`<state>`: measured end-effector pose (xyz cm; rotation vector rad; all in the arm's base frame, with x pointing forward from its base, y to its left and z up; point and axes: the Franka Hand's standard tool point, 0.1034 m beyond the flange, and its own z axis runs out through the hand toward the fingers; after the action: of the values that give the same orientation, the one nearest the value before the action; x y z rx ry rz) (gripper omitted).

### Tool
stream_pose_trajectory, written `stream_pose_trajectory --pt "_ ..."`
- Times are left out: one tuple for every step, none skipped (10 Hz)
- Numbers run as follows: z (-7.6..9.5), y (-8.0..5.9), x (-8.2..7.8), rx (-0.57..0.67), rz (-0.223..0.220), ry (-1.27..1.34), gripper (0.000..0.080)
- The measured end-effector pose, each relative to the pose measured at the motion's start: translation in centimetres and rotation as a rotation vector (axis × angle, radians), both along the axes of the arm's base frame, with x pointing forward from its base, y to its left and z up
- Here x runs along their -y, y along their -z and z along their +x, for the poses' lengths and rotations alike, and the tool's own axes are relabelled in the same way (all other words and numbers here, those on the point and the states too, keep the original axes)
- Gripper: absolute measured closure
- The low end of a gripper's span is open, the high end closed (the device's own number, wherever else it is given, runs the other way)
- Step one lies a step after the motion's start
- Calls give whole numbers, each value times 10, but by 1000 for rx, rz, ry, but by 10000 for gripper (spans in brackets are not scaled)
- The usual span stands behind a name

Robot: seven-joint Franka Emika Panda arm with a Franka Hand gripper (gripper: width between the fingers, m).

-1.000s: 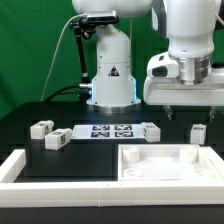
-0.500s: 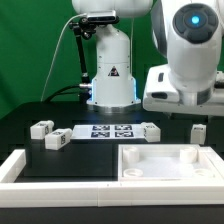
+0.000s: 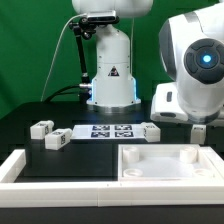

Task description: Assemble one leg

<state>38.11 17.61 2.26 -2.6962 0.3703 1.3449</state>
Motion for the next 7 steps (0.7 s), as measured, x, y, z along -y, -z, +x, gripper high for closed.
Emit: stream_pose_trajectory --pt "-2 5 -4 9 -1 -3 150" --pt "-5 10 -8 18 -3 -9 150" --pt "-8 13 -11 24 -8 -14 150" --pt "-12 14 -12 22 -15 -14 150" --pt "-12 15 -12 21 -16 -14 150" --pt "-12 15 -12 21 -16 -13 152" --pt "-12 15 -12 21 -16 -13 256"
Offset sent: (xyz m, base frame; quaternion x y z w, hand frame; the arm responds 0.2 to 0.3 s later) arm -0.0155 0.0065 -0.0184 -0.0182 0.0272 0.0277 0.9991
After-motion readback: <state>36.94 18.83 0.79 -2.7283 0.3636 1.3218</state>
